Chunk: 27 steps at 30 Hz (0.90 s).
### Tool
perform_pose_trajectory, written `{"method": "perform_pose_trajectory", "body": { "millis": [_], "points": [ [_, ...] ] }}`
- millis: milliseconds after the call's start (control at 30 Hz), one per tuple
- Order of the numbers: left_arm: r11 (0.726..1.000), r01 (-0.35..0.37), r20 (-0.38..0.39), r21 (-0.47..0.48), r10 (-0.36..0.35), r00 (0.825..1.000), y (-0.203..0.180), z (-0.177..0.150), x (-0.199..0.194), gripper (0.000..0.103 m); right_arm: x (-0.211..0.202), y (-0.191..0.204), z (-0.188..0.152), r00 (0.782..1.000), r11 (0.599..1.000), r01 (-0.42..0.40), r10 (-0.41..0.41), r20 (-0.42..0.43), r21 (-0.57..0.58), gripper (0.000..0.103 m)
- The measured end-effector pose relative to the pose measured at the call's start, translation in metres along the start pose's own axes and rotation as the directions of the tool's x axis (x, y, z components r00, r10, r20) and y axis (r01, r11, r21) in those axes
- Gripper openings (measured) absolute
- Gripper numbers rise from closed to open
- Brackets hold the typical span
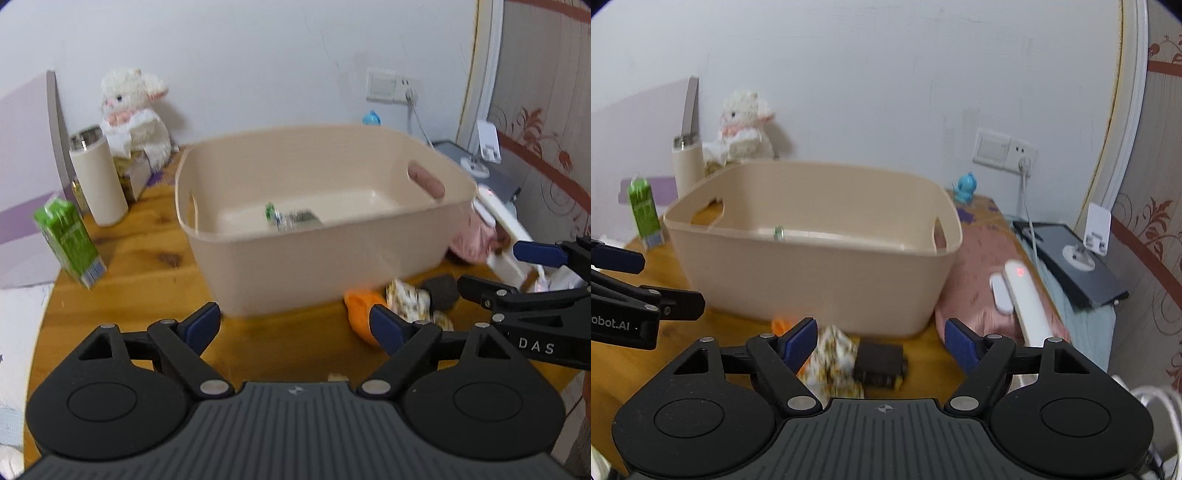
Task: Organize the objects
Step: 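Grasp the wooden clip with the left tool while the right tool grasps the floral scrunchie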
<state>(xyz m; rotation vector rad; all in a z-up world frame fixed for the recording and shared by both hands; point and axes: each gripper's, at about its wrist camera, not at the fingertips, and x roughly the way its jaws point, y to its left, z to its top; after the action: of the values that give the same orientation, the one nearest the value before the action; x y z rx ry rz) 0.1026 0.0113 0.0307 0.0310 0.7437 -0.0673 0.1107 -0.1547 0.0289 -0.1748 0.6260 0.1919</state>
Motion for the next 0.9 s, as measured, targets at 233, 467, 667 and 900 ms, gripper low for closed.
{"method": "perform_pose_trajectory", "body": {
  "millis": [233,467,667,900],
  "points": [
    [0.999,0.032,-0.073,0.022,-0.031,0.997,-0.005,-0.031,0.014,0.089,0.005,0.002,-0.031,0.997,1.0,-0.004,0.004,-0.071,-0.001,0.078],
    [0.996,0.085,-0.138,0.028,-0.081,0.987,-0.011,-0.054,0.031,0.089,0.012,0.006,-0.047,0.994,1.0,-0.017,0.015,-0.111,-0.015,0.078],
    [0.992,0.127,-0.14,0.006,-0.125,0.982,-0.01,-0.059,0.04,0.089,0.023,0.006,-0.052,0.989,0.999,-0.05,0.049,-0.138,-0.001,0.078],
    [0.99,0.138,-0.101,-0.035,-0.141,0.985,-0.007,-0.054,0.053,0.089,0.045,0.008,-0.053,0.981,0.995,-0.089,0.095,-0.167,0.039,0.078]
  ]
}}
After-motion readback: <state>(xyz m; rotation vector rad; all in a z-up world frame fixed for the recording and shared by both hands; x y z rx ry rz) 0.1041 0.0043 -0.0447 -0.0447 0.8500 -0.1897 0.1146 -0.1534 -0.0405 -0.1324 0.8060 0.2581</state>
